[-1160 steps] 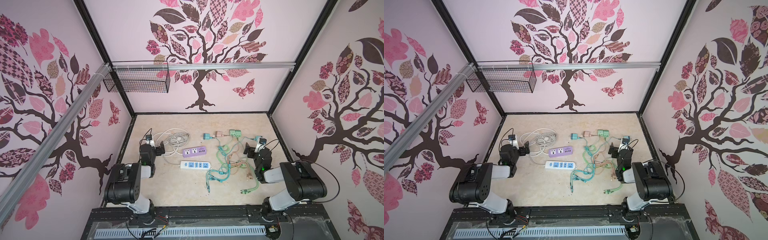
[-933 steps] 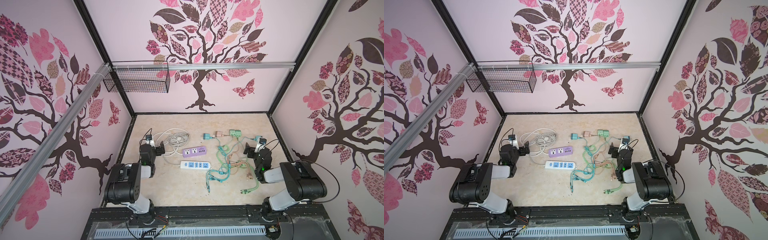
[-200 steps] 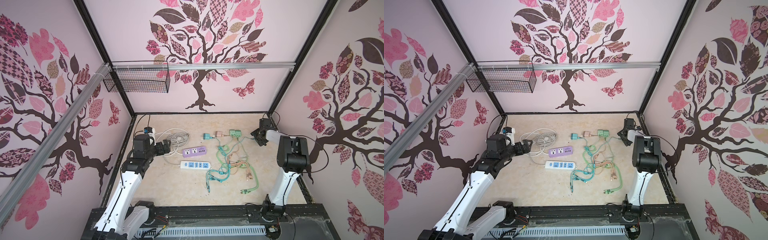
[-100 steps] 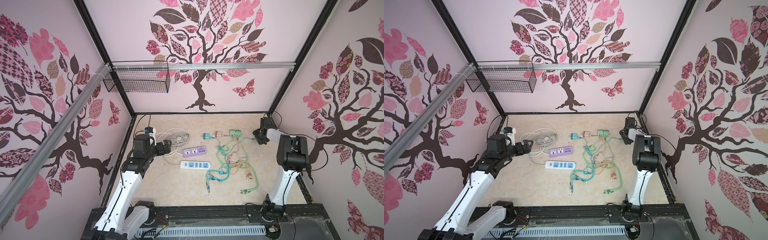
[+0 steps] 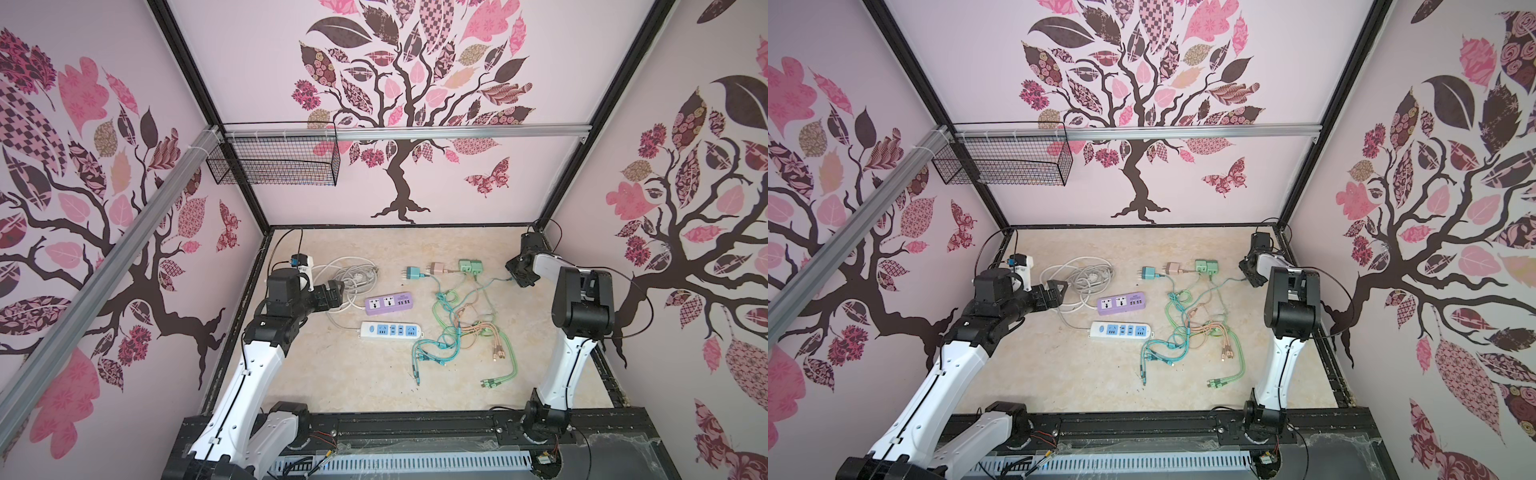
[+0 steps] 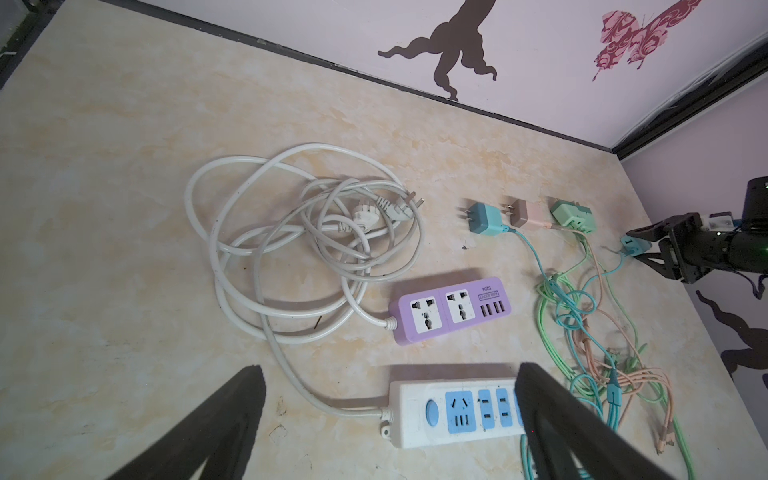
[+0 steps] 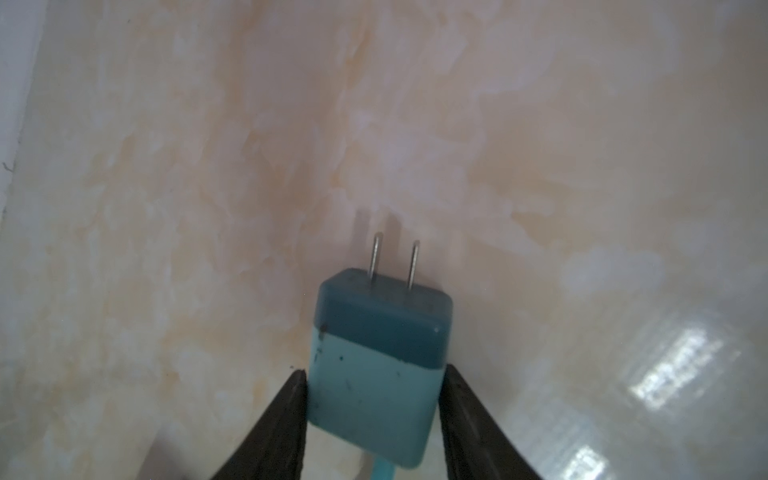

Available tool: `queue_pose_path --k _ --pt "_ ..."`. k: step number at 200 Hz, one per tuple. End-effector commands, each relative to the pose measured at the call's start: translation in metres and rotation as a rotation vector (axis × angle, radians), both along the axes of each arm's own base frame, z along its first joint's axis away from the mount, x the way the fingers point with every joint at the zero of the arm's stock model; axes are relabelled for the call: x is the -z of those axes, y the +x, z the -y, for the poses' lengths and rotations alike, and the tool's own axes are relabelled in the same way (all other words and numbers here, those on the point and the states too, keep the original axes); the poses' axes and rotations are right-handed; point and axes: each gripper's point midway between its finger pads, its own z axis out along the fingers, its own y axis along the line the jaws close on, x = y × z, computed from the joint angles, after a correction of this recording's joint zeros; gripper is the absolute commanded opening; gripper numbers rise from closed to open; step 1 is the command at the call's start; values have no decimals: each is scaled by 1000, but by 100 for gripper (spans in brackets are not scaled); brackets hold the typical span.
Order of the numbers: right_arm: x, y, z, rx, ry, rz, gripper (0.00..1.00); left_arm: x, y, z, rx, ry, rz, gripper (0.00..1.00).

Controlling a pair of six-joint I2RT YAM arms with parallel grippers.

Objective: Insert the plug
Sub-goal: 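Lift the teal charger plug high with the right gripper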

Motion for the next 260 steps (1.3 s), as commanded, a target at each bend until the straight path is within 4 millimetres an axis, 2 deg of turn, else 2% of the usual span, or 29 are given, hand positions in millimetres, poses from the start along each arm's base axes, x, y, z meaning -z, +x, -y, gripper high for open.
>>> queue_pose_path --k 1,26,68,118,152,178,213,260 --pt "40 -31 6 -96 -56 -207 45 -19 3 4 20 -6 55 98" --pt "33 -27 7 -176 -93 -211 37 -20 4 6 26 -18 58 98" --pt "16 -23 2 -300 -137 -201 34 -17 5 8 29 -31 50 98" --pt "-26 -18 -9 -421 -210 -133 34 -15 7 10 33 -49 34 98" --pt "-65 -18 -15 -454 -317 -96 34 -15 8 12 35 -70 28 97" --pt "-104 -15 -27 -493 -335 16 32 -16 9 15 37 -91 18 96" --pt "-158 -15 -51 -592 -365 162 32 -16 10 19 44 -122 1 94" --pt "-232 -26 -87 -689 -397 384 31 -21 11 31 80 -199 -23 93"
